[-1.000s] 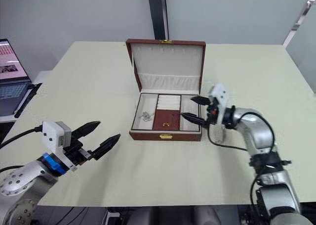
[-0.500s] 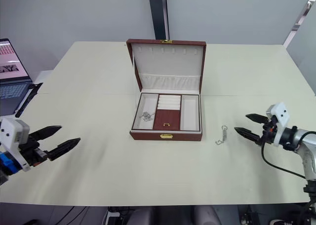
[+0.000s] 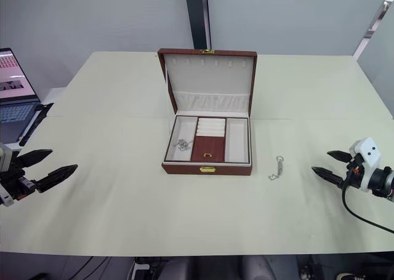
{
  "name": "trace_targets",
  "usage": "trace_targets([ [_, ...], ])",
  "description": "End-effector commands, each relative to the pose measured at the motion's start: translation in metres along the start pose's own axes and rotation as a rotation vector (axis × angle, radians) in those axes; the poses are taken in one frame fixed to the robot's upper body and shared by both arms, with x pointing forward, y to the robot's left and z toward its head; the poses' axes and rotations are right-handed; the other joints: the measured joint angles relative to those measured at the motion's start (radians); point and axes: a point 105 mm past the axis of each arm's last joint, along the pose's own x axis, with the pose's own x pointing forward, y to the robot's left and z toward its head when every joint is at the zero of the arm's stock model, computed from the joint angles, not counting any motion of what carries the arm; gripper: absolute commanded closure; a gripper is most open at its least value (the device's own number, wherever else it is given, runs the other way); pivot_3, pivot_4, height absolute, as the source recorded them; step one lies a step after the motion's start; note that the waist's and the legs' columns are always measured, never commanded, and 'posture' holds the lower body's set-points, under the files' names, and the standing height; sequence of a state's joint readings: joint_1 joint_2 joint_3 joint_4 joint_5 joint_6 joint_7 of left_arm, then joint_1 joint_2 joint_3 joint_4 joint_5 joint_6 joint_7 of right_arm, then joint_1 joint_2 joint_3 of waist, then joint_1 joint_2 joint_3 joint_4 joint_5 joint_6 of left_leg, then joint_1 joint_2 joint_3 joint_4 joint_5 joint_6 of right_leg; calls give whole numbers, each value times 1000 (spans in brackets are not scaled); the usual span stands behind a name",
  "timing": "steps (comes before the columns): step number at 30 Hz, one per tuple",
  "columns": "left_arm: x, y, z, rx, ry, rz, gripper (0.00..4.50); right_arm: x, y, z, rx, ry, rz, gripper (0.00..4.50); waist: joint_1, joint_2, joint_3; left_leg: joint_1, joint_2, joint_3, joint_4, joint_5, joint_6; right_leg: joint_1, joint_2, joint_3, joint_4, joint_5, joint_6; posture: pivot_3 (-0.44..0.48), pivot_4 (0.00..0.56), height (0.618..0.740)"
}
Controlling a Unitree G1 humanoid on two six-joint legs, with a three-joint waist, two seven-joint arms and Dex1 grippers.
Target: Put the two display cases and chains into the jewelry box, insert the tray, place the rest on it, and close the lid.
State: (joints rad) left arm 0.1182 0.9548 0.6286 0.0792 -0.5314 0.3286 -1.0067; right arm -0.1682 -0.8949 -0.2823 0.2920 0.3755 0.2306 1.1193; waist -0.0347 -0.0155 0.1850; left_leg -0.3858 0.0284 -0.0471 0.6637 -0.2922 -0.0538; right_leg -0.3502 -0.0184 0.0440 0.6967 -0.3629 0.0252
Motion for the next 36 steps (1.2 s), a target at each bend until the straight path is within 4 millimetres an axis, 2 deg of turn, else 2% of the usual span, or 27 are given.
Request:
trace_targets([
  [1,-3,3,8,38,-15,8,0,-6,-5,9,-28,-32,-25,79,0,0,0,0,0,0,0,0,0,0,0,0,0,0,0,0,150,740],
  [8,-1,-1,6,32,-17,-1,0,-4,-4,10,-22,-47,-33,79,1,0,0,0,0,0,0,0,0,0,0,0,0,0,0,0,150,740],
  [11,5,-9,7,38,-33,-29,0,-2,-1,13,6,-73,-42,79,1,0,0,0,0,0,0,0,0,0,0,0,0,0,0,0,150,740],
  [18,35,-67,18,63,-85,-255,0,7,13,26,79,-168,-104,79,3,0,0,0,0,-1,1,0,0,1,0,0,1,0,0,0,150,740],
  [23,59,-112,30,80,-130,-443,0,21,38,34,94,-219,-160,79,4,0,0,0,0,-1,1,0,0,1,0,-1,1,0,0,0,150,740],
  [28,70,-154,43,94,-165,-626,0,34,59,38,131,-264,-258,79,3,0,0,0,0,-1,1,0,0,1,0,0,1,0,0,0,150,740],
  [31,74,-171,46,105,-171,-710,0,42,77,34,138,-252,-280,79,2,0,0,0,0,-1,1,0,-1,1,0,0,1,0,0,0,150,740],
  [36,77,-190,51,122,-184,-812,0,52,95,21,165,-214,-361,79,3,0,0,0,0,-1,1,1,-1,1,1,0,2,0,0,0,150,740],
])
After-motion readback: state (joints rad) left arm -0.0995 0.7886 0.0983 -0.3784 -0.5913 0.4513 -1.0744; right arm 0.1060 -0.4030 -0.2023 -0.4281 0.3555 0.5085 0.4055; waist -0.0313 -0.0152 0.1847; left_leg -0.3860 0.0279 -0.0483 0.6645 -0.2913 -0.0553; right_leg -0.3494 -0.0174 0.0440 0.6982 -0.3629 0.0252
